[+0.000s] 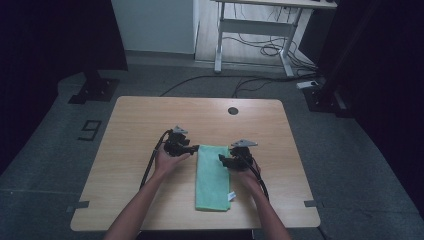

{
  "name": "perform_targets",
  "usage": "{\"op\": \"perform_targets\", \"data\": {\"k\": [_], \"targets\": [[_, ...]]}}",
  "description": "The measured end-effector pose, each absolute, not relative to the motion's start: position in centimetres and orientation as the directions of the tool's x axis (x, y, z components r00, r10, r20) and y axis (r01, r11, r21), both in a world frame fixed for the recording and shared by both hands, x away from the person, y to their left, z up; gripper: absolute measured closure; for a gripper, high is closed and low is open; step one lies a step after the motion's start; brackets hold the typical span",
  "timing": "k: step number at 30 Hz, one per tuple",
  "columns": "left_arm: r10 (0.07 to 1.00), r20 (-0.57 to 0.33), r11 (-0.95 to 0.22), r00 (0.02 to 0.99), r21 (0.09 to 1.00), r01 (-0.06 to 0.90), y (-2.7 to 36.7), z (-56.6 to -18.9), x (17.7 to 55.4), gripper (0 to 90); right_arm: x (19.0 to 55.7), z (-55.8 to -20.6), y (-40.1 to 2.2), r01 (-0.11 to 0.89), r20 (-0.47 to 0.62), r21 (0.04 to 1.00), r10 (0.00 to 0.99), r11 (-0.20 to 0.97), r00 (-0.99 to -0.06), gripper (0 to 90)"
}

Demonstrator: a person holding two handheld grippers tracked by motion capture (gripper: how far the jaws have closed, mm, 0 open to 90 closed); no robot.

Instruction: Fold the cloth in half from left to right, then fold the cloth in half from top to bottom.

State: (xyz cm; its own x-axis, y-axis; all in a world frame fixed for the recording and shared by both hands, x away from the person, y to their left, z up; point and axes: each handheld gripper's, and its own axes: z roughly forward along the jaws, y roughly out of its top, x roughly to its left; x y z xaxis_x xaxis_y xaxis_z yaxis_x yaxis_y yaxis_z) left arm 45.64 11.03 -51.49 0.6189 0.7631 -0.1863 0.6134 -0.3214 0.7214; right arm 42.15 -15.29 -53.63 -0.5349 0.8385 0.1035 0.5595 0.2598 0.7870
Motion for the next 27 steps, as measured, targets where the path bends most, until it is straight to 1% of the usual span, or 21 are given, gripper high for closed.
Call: {"op": "perform_targets", "data": {"k": [4, 11, 14, 23, 27], "targets": [[0.763, -0.19, -0.318, 0.618, 0.722, 0.615, 11.0, -51.5, 45.8, 45.5, 42.6, -52.9, -15.2, 0.547, 0.1, 0.796, 0.834, 0.261, -0.542, 42.1], [0.765, -0.196, -0.314, 0.613, 0.719, 0.621, 10.9, -51.6, 45.9, 45.5, 43.5, -52.6, -15.1, 0.554, 0.101, 0.791, 0.838, 0.259, -0.536, 42.0], [0.762, -0.195, -0.319, 0.617, 0.717, 0.62, 10.6, -51.7, 46.2, 46.5, 43.7, -52.5, -15.3, 0.547, 0.103, 0.799, 0.839, 0.25, -0.534, 43.5], [0.767, -0.212, -0.314, 0.606, 0.699, 0.642, 9.6, -52.9, 47.1, 50.3, 44.7, -53.4, -15.9, 0.573, 0.117, 0.787, 0.857, 0.229, -0.503, 44.8], [0.767, -0.23, -0.307, 0.599, 0.688, 0.657, 9.5, -53.5, 47.5, 50.3, 44.9, -53.8, -15.8, 0.581, 0.124, 0.782, 0.857, 0.226, -0.5, 44.7]]}}
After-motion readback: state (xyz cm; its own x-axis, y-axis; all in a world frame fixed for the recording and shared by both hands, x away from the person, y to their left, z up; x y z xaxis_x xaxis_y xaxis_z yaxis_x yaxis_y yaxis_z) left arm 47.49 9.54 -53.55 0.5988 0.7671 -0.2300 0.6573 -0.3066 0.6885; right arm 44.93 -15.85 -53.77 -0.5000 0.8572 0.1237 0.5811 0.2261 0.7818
